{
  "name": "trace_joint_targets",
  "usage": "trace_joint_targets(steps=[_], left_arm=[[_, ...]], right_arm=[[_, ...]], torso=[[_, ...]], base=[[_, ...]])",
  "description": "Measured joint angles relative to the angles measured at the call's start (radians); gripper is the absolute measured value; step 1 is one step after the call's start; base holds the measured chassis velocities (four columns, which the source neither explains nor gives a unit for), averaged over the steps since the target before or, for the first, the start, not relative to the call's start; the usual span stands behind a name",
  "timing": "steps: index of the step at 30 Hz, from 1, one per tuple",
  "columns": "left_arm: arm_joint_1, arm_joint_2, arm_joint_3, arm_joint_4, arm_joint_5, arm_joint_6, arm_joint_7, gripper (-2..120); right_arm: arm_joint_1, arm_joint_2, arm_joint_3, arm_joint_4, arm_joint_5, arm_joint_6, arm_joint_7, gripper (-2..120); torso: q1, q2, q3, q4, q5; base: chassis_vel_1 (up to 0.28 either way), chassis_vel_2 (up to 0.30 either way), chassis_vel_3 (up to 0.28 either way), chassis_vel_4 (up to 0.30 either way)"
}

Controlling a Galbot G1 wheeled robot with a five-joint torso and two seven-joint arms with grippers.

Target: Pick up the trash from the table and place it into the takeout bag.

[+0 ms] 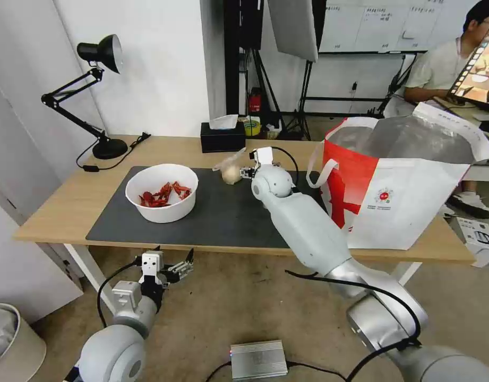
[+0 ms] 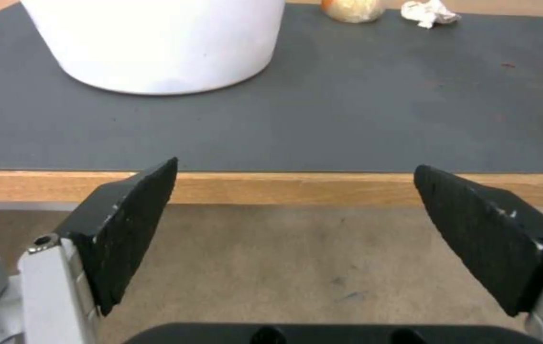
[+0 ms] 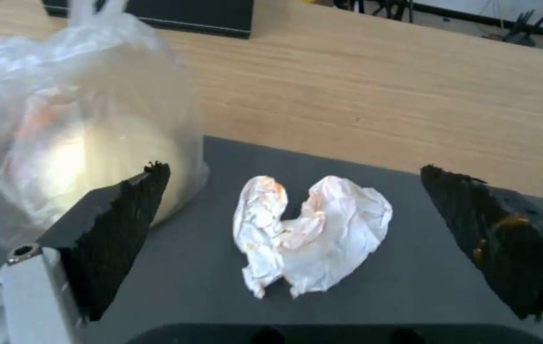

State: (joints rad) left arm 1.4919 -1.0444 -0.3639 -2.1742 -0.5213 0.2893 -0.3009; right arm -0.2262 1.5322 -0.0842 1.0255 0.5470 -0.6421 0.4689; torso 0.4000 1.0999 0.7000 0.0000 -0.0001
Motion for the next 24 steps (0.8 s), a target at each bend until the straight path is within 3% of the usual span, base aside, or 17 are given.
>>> trace_joint_targets(steps=[24], left_arm=[[0.01,-0.022,0.019,0.0,0.025,0.0,0.002,100]], right_arm=[[0.039,0.04,0.036,-0.147,0.008,-0.005,0.008,100]], torso=[[0.0,0.0,0.0,0.0,0.0001]], base=[[0.0,0.0,0.0,0.0]])
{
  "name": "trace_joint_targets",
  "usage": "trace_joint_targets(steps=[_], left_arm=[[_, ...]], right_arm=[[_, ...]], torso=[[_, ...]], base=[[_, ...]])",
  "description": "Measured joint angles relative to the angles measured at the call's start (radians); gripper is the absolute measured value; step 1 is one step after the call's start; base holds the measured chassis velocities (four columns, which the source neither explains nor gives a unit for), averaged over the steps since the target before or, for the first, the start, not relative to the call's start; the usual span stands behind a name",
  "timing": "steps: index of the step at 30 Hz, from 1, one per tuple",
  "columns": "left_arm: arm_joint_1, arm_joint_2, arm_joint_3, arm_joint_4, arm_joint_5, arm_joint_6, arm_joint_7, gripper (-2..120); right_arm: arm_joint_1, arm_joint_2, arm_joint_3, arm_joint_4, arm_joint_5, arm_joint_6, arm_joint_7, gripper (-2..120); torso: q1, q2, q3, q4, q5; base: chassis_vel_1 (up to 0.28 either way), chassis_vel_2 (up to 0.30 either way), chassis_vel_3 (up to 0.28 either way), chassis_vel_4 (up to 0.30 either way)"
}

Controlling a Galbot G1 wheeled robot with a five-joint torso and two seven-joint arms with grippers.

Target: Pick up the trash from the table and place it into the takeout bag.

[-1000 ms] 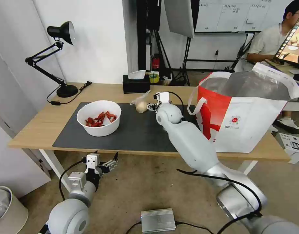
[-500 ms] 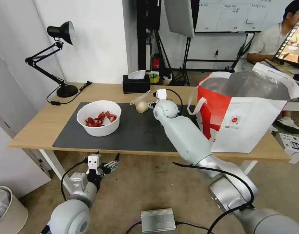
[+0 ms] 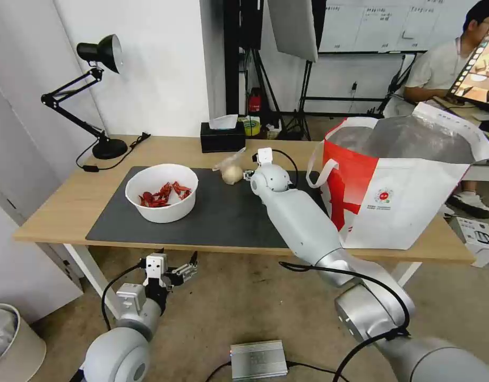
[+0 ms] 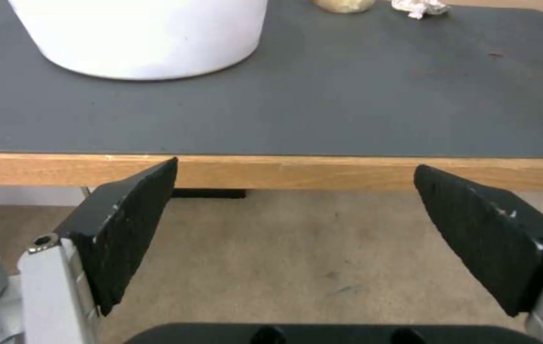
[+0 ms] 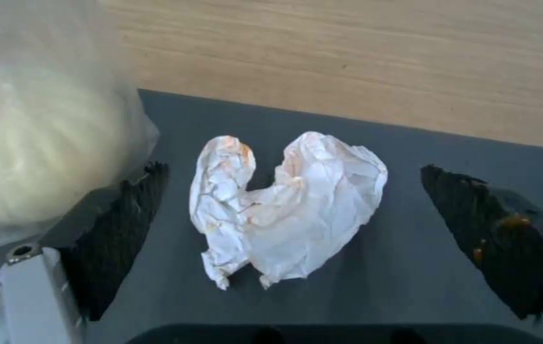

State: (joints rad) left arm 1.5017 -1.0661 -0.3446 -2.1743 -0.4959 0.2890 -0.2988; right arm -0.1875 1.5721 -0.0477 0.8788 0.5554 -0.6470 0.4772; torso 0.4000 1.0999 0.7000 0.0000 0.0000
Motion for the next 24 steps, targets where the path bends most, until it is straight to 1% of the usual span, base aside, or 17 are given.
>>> trace_joint_targets(steps=[6,9,24], left_arm=[[-0.001,-0.001,0.004,-0.003,0.003,0.0,0.0,100],[0.002,-0.002,0.004,-0.006,0.005,0.0,0.0,100],[0.005,-0.01,0.01,-0.005,0.014,-0.002,0.0,100]], right_arm=[[0.009,0.0,0.002,-0.029,0.027,0.011,-0.023,100],[0.01,-0.001,0.007,-0.043,0.035,0.03,-0.063,100],[0.028,-0.001,0.02,-0.1,0.031,0.056,-0.139,100]], torso=[[0.0,0.0,0.0,0.0,0.0],[0.0,0.0,0.0,0.0,0.0],[0.0,0.0,0.0,0.0,0.0]], base=[[0.0,0.0,0.0,0.0],[0.0,0.0,0.0,0.0],[0.0,0.0,0.0,0.0]])
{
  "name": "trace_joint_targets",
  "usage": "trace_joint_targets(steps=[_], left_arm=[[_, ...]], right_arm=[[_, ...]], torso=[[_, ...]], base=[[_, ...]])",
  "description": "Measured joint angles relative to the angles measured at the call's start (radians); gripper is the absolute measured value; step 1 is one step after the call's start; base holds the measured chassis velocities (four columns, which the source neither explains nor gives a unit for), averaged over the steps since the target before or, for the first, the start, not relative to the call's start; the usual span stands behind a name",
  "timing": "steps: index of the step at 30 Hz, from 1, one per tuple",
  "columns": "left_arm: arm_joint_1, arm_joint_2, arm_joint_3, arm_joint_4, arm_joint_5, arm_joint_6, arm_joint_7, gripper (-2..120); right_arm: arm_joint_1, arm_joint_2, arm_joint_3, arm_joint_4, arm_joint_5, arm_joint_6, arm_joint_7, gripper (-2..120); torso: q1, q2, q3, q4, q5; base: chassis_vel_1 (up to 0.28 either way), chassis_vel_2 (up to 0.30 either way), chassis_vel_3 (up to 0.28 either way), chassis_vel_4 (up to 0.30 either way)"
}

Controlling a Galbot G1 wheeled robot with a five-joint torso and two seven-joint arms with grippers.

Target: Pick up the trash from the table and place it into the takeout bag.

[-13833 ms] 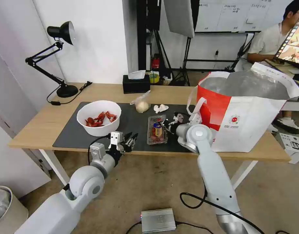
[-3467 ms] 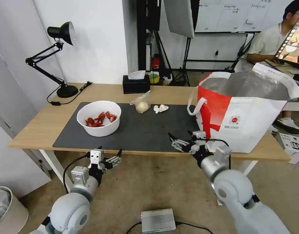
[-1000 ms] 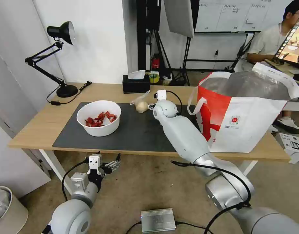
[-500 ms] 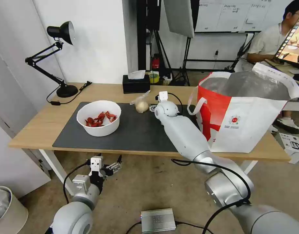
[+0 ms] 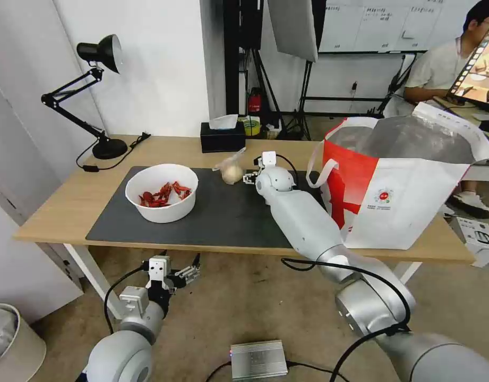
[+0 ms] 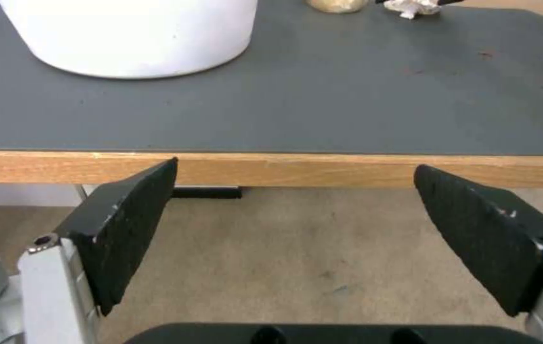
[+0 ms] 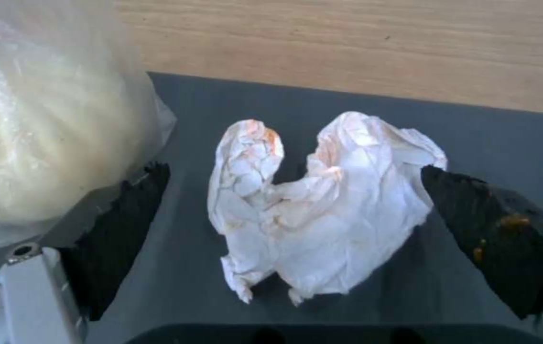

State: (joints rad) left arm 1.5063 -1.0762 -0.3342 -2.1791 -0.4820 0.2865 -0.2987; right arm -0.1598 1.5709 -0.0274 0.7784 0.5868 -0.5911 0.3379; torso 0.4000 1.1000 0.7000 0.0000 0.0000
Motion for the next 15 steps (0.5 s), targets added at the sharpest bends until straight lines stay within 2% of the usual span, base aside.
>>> trace_joint_targets(steps=[12,15], left_arm=[[0.0,0.001,-0.002,-0.003,0.0,-0.001,0.0,100],[0.004,-0.001,-0.002,-0.005,0.005,-0.001,0.0,100]], right_arm=[[0.012,0.0,0.007,-0.031,-0.015,0.012,-0.046,100],[0.017,0.0,0.009,-0.051,-0.022,0.012,-0.058,91]], torso=[[0.0,0.0,0.0,0.0,0.0],[0.0,0.0,0.0,0.0,0.0]], base=[[0.0,0.0,0.0,0.0],[0.0,0.0,0.0,0.0]])
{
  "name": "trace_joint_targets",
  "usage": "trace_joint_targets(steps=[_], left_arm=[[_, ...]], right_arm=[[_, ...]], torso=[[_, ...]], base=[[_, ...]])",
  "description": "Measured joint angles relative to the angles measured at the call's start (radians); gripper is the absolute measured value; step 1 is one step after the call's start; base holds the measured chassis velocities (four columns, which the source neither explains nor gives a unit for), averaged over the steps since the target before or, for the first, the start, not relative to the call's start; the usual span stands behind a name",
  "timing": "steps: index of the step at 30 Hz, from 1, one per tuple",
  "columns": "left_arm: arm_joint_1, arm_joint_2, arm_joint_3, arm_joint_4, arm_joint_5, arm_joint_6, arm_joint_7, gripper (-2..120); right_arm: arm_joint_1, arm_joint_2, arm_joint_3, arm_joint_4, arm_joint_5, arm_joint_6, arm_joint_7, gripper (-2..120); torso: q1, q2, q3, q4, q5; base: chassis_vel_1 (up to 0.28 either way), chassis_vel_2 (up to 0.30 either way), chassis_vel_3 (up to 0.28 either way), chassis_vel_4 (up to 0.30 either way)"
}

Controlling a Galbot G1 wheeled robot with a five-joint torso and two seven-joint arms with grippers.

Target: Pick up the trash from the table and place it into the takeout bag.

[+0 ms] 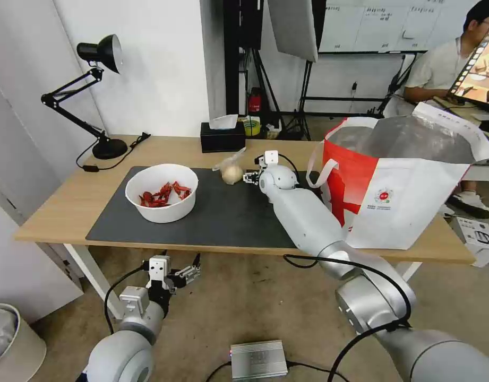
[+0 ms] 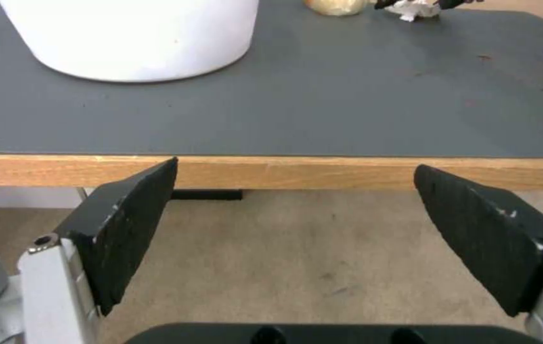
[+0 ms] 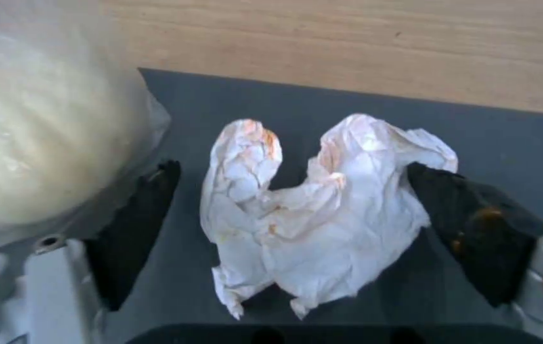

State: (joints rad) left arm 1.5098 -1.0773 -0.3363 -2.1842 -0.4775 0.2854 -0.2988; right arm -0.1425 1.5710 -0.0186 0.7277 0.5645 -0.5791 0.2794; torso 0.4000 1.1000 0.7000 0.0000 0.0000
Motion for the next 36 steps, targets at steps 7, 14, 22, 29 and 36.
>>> trace_joint_targets(steps=[7,14,22,29,36], left_arm=[[0.005,-0.002,-0.003,-0.004,0.002,0.0,0.0,100],[0.007,-0.005,-0.005,-0.006,0.002,-0.001,-0.001,100],[0.008,-0.004,-0.007,-0.009,0.003,-0.002,-0.001,100],[0.006,-0.003,-0.005,-0.01,0.003,-0.003,-0.002,100],[0.008,-0.001,-0.008,-0.013,0.002,-0.003,-0.003,100]], right_arm=[[0.001,0.001,0.001,-0.01,-0.004,-0.003,-0.008,68],[0.001,0.001,-0.002,-0.008,-0.005,-0.007,-0.012,42],[-0.004,-0.001,-0.003,0.013,-0.004,-0.013,-0.004,11],[-0.012,-0.002,0.0,0.035,0.0,-0.024,0.007,0],[-0.032,-0.023,-0.004,0.133,0.032,-0.039,0.037,0]], torso=[[0.0,0.0,0.0,0.0002,0.0],[0.0,0.0,0.0,0.0003,0.0],[0.0,0.0,0.0,-0.0003,0.0],[0.0,0.0,0.0,-0.0001,0.0],[0.0,0.0,0.0,0.0001,0.0]], base=[[0.0,0.0,0.0,0.0],[0.0,0.0,0.0,0.0],[0.0,0.0,0.0,0.0],[0.0,0.0,0.0,0.0],[0.0,0.0,0.0,0.0]])
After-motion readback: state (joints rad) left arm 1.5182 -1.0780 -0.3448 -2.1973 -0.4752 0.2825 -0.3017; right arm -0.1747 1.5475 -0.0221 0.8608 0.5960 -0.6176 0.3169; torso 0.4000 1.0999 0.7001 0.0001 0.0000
